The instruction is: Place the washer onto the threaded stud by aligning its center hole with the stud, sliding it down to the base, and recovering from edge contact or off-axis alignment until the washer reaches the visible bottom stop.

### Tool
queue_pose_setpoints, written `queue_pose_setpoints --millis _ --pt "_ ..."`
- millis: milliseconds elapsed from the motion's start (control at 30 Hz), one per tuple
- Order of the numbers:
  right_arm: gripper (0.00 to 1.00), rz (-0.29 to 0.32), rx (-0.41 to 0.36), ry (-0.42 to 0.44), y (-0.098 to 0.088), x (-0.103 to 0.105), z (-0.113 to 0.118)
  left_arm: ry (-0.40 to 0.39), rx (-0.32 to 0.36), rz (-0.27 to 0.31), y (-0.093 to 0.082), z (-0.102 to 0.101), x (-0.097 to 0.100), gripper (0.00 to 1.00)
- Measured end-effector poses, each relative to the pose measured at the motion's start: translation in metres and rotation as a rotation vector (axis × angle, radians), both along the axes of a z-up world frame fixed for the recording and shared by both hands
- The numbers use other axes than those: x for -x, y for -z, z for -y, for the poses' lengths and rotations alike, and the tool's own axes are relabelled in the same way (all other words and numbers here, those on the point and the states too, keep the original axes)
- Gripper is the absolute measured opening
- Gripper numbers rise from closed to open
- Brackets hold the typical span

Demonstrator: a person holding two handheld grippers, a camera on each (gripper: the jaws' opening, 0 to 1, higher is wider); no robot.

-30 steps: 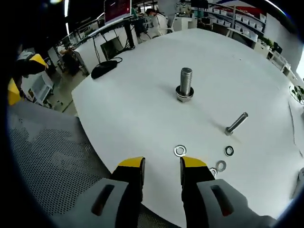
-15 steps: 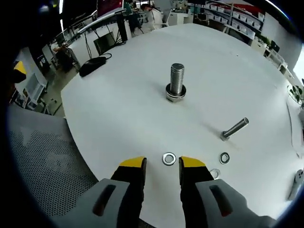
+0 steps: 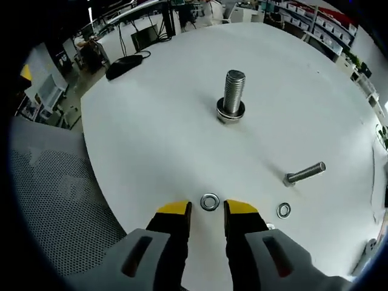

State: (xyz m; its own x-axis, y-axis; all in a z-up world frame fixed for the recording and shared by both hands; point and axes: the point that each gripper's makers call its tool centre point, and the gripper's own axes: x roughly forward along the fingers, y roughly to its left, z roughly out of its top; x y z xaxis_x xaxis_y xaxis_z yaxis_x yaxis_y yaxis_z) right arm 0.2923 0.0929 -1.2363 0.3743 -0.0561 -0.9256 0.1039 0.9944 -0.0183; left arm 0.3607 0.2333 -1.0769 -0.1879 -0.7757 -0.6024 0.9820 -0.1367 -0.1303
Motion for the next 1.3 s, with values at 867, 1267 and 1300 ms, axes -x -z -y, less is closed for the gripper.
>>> queue_pose_setpoints --millis 867,1267,1300 --pt "0.18 -0.27 0.018 -0.344 0.0092 -0.0046 0.0035 -0.002 -0.01 0.006 -0.0017 -0.0004 0.0016 0.3" --pt "0.16 -0.318 0.046 -0.327 0.0037 -0.0032 -0.0024 0.008 -0.013 0.001 0.0011 -0.0004 0.0027 0.29" --pt "0.16 -0.321 0.054 -0.317 0.0042 -0.0044 -0.0021 0.008 -0.013 -0.001 0.0016 -0.0005 0.0028 0.3"
